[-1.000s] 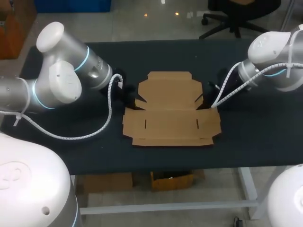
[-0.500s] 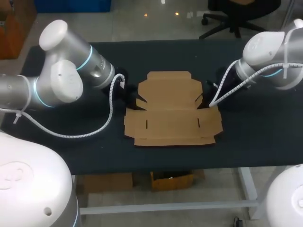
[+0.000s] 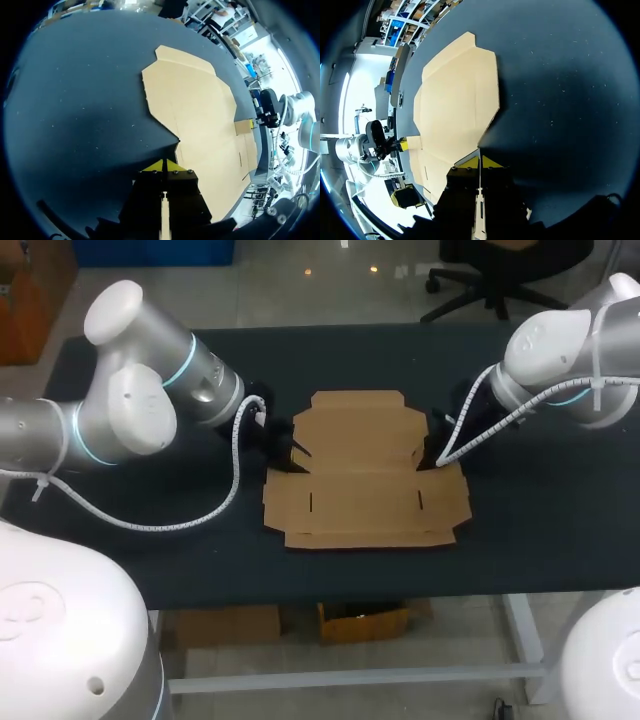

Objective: Assemble the packaging by folding the flat box into shape, placing the metal phone stand inside, and closing the box properly

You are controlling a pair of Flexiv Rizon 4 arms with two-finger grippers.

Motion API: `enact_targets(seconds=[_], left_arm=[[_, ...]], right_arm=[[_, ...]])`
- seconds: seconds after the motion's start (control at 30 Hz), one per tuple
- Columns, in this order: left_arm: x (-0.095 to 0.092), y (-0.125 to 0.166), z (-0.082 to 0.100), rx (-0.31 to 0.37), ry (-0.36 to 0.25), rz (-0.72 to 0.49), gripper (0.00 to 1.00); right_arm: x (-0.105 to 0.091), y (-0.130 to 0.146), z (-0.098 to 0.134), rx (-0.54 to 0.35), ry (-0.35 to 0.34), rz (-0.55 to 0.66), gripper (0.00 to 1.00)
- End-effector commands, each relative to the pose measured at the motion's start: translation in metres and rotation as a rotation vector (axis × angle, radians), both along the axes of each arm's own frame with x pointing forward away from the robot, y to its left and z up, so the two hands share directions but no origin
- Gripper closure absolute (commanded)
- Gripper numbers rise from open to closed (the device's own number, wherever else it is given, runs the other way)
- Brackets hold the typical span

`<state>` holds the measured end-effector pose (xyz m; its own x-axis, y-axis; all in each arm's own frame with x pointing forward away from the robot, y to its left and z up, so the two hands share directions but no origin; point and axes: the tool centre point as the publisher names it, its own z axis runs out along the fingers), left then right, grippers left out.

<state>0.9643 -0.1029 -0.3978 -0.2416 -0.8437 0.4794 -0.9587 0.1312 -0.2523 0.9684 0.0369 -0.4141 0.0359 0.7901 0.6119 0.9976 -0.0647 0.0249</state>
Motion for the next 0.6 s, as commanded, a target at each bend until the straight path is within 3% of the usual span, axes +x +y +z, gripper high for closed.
enact_targets(seconds=[0.03,0.2,0.6], left_arm=[[0.004,-0.003,-0.001,0.005,0.012,-0.006,1.00],[0.007,-0.004,-0.006,0.010,0.030,-0.004,1.00],[0.003,-0.021,0.001,0.068,0.020,-0.009,1.00]], right_arm=[[0.001,0.002,0.000,-0.008,0.004,-0.001,1.00],[0.001,0.004,0.001,-0.015,0.007,-0.003,1.00],[0.000,0.009,0.006,-0.061,0.005,-0.024,1.00]])
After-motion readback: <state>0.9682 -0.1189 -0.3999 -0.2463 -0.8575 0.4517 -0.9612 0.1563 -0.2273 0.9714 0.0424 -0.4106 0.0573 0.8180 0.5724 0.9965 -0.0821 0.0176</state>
